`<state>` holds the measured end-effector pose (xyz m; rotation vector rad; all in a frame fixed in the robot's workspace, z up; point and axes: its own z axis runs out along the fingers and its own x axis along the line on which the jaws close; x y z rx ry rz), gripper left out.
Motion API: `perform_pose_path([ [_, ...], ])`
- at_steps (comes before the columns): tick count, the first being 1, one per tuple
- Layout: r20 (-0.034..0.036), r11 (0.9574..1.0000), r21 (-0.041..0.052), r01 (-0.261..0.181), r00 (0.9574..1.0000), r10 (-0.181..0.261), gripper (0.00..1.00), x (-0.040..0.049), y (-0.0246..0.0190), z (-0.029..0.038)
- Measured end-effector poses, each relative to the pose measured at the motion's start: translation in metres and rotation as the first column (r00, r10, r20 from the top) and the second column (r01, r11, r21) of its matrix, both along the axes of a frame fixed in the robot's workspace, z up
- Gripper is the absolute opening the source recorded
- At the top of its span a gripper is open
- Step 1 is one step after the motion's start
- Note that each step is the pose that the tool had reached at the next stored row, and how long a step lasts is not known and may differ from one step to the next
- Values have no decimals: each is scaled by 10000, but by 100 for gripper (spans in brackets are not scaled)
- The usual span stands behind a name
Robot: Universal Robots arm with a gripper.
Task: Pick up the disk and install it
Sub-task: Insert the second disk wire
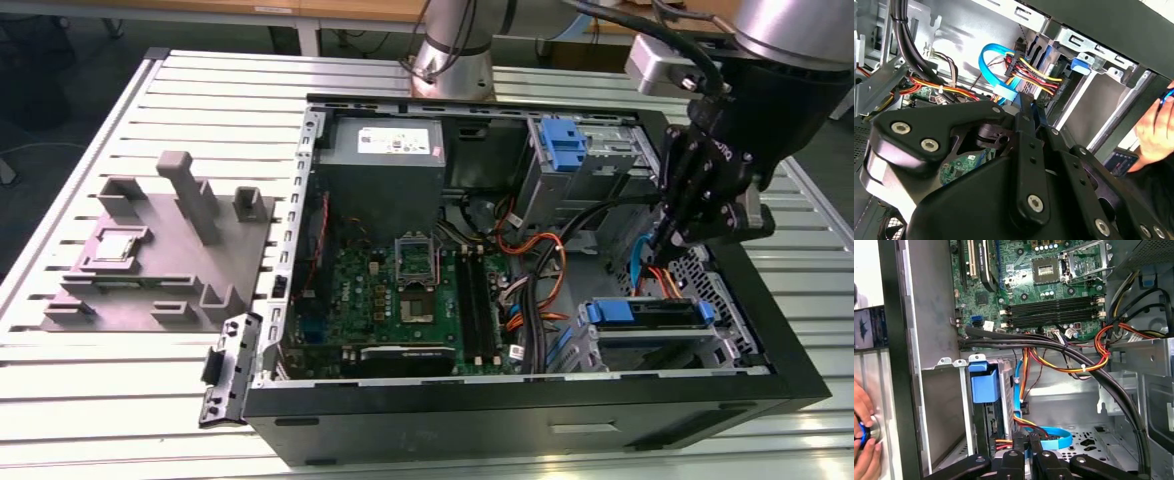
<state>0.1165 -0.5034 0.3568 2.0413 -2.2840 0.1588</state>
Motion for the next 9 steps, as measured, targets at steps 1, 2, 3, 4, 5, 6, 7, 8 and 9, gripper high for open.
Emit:
perform_pose_path([
  [1, 11, 10000, 41, -1, 10000, 1, 16, -1, -19, -3],
  [2, 28, 10000, 50, -2, 10000, 2, 16, -3, -38, -5],
  [3, 52, 10000, 54, -5, 10000, 4, 16, -5, -55, -7],
  [4, 79, 10000, 55, -12, 10000, 11, 16, -10, -68, -9],
  [5, 103, 10000, 55, -24, 9999, 23, 16, -19, -76, -12],
  [6, 123, 10000, 57, -37, 9999, 36, 16, -29, -81, -16],
  [7, 140, 10000, 56, -50, 9999, 49, 16, -40, -84, -20],
  [8, 155, 10000, 53, -61, 9999, 60, 16, -52, -86, -23],
  [9, 171, 10000, 53, -72, 9998, 71, 16, -67, -89, -27],
])
